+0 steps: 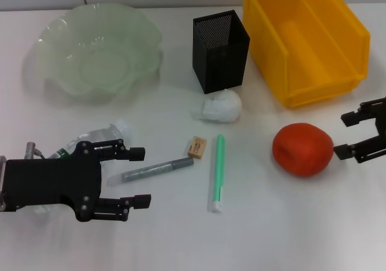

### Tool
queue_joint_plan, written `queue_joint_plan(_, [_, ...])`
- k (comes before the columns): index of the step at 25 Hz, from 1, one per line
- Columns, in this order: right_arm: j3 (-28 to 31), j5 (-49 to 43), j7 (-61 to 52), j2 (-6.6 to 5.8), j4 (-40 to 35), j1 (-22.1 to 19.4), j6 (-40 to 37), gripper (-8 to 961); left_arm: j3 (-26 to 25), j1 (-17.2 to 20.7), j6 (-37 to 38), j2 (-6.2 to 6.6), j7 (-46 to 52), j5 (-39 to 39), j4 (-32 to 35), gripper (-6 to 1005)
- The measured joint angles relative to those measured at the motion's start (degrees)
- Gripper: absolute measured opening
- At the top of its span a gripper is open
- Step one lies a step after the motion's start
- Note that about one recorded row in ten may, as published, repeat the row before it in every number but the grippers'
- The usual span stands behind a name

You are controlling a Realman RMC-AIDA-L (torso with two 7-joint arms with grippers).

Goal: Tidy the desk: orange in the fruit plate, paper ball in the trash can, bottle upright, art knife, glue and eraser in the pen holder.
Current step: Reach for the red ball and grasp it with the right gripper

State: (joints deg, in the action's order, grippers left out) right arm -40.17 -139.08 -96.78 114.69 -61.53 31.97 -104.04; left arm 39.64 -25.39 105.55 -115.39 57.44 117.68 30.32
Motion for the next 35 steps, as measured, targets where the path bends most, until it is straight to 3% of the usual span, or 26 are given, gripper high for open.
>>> queue_joint_plan(13, [-0.9, 0.0, 6.4, 2.73, 4.1, 0.2, 6.5, 768, -0.3, 0.1, 0.1, 0.01, 0.5, 0.0, 0.0, 764])
queue_joint_plan(24, [-5.0, -0.1, 7.4, 3.15, 8.5, 0.1, 12.4, 760, 0.0, 0.0, 0.0, 0.12, 0.5, 0.0, 0.0, 758])
queue_joint_plan(35, [-5.3, 0.0, 7.5, 3.44, 8.6, -0.2, 13.9, 752, 0.0, 0.0, 0.0, 0.43, 0.4, 0.0, 0.2, 751])
